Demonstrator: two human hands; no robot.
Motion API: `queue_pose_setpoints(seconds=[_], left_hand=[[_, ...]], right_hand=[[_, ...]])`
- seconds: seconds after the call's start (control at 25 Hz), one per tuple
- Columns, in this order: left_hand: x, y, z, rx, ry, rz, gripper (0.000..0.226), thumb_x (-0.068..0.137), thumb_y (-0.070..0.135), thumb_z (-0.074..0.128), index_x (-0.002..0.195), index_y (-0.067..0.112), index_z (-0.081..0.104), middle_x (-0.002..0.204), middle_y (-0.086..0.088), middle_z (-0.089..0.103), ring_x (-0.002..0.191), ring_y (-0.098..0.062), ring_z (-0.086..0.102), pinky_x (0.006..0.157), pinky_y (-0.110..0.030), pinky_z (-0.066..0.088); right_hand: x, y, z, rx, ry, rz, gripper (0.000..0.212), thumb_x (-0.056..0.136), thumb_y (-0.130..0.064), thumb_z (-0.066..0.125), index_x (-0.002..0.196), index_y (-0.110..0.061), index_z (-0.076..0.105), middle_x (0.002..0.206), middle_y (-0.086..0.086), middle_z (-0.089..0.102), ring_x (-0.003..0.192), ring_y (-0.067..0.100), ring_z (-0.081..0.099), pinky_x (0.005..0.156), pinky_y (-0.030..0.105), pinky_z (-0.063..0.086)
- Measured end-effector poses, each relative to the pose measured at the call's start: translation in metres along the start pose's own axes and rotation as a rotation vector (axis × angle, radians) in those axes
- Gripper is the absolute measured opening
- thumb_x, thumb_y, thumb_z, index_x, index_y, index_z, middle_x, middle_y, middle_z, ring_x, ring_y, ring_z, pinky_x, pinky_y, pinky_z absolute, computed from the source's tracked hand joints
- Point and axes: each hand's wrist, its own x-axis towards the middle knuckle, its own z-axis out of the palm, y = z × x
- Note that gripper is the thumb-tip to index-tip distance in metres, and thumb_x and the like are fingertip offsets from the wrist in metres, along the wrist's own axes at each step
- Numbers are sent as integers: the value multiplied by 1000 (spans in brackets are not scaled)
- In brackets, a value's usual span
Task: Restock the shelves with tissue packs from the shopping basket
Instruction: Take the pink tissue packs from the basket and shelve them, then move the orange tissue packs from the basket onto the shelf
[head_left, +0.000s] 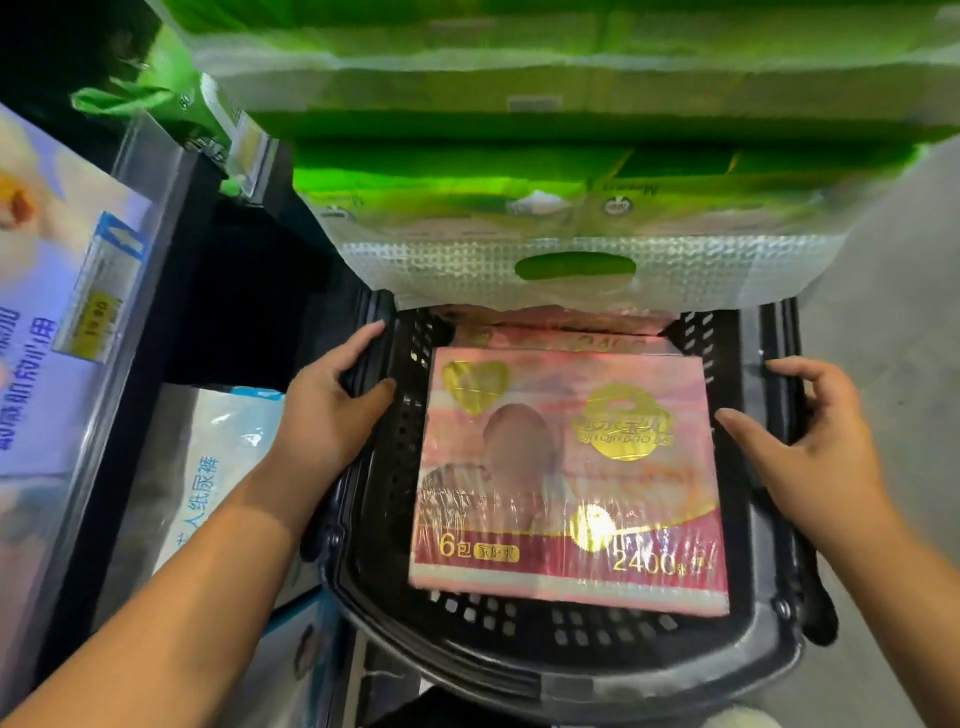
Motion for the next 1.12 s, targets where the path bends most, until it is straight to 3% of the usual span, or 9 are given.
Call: queue_pose_setpoints(seconds=[0.08,0.16,0.24,0.36,0.52,0.64,0.8,1.0,1.12], left_hand=[[-3,4,-5,91,-49,-13,64,82,7,71,139,26,49,122,11,58,105,15,52,91,1,34],[-14,10,-10,223,-136,-10,74,80,15,75,145,22,40,131,-3,55,121,-8,50,98,-12,33],[-33,26,-16,330,-212,-52,82,78,22,77,148,18,35,146,-14,39,136,-23,36,106,-19,24],[-68,64,-36,359,-286,-43,87,76,36,78,148,15,34,154,-13,26,141,-26,29,114,-30,23],[-116,146,-69,449,-408,55,91,79,41,75,152,21,24,157,-8,21,143,-24,25,115,-38,28],[-154,224,-94,495,-507,196,93,82,40,72,153,20,15,158,-7,21,144,-24,23,115,-37,25],[-201,319,-116,567,-592,398,86,81,46,68,151,16,27,154,-14,30,141,-33,29,114,-43,28],[-255,408,-106,676,-680,763,87,75,57,56,147,11,37,148,-22,38,134,-40,38,110,-46,31],[-286,445,-92,743,-775,1005,88,82,55,60,152,17,24,156,-18,23,144,-35,23,118,-43,19]], right_hand=[[-2,-4,-2,-101,-50,27,60,78,-23,79,123,-35,42,115,-7,55,101,22,62,90,43,51],[-4,-12,-9,-221,-139,18,78,75,-29,80,138,-26,33,125,-3,52,113,28,57,95,45,48],[-12,-22,-22,-352,-235,21,94,73,-40,80,147,-26,23,138,8,47,124,32,48,99,49,45],[-37,-40,-50,-485,-330,27,98,75,-48,75,152,-26,19,141,16,41,130,34,40,100,46,40],[-86,-88,-114,-579,-371,41,89,79,-53,70,151,-26,24,146,14,36,131,35,38,101,42,39],[-132,-129,-175,-603,-392,29,86,79,-59,66,150,-27,28,147,12,37,131,34,38,102,42,40],[-200,-178,-257,-622,-365,57,88,80,-62,63,151,-25,26,152,13,33,136,33,33,107,42,36],[-286,-207,-330,-681,-168,174,85,84,-65,55,152,-29,19,155,11,26,139,32,28,109,43,32],[-346,-210,-353,-672,-23,317,83,85,-66,51,152,-29,18,156,12,25,141,31,25,113,42,25]])
